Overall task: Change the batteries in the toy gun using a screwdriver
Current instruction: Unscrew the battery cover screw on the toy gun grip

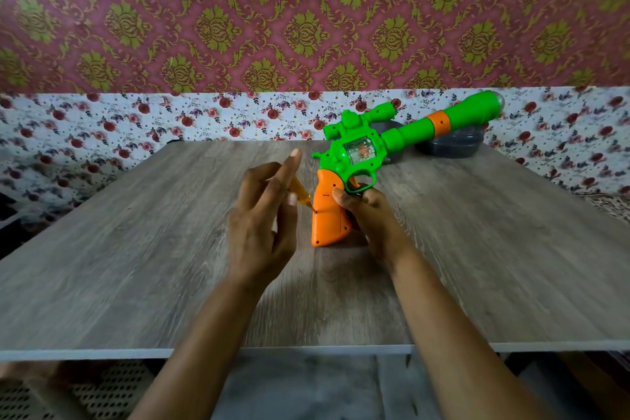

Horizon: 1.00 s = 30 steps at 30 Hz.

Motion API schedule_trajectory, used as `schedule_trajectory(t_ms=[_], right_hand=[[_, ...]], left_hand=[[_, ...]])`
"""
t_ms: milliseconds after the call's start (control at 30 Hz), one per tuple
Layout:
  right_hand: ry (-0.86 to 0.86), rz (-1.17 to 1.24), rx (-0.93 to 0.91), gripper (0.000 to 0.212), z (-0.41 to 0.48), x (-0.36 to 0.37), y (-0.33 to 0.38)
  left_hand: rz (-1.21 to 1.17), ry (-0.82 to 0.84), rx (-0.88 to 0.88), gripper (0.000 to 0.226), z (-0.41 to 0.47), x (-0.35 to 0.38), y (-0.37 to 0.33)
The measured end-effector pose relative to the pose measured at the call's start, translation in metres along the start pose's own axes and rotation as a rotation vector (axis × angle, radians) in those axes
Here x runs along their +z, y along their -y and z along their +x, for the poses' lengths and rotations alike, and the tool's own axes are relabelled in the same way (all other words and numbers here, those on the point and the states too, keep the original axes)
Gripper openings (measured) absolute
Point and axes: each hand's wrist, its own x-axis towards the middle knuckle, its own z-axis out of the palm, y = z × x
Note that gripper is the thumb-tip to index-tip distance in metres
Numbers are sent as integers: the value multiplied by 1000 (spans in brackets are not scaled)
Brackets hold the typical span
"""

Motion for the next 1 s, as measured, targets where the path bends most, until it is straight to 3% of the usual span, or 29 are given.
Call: schedule_trajectory(t_ms=[433, 600, 733, 867, 1000], right_hand=[[3, -16, 41, 12, 2, -2, -1], [1, -29, 27, 20, 3, -2, -1], [-1, -60, 27, 21, 6, -2, -3], [-11, -75, 38, 20, 7, -3, -5], [-22, -79, 35, 16, 7, -3, -5]], left_hand=[[-117, -124, -1, 21, 1, 1, 1], [-127, -107, -42, 30, 0, 0, -4], [-106, -86, 0, 16, 2, -2, -3], [-62, -34, 77, 28, 2, -2, -5], [-34, -51, 44, 37, -2, -3, 1]])
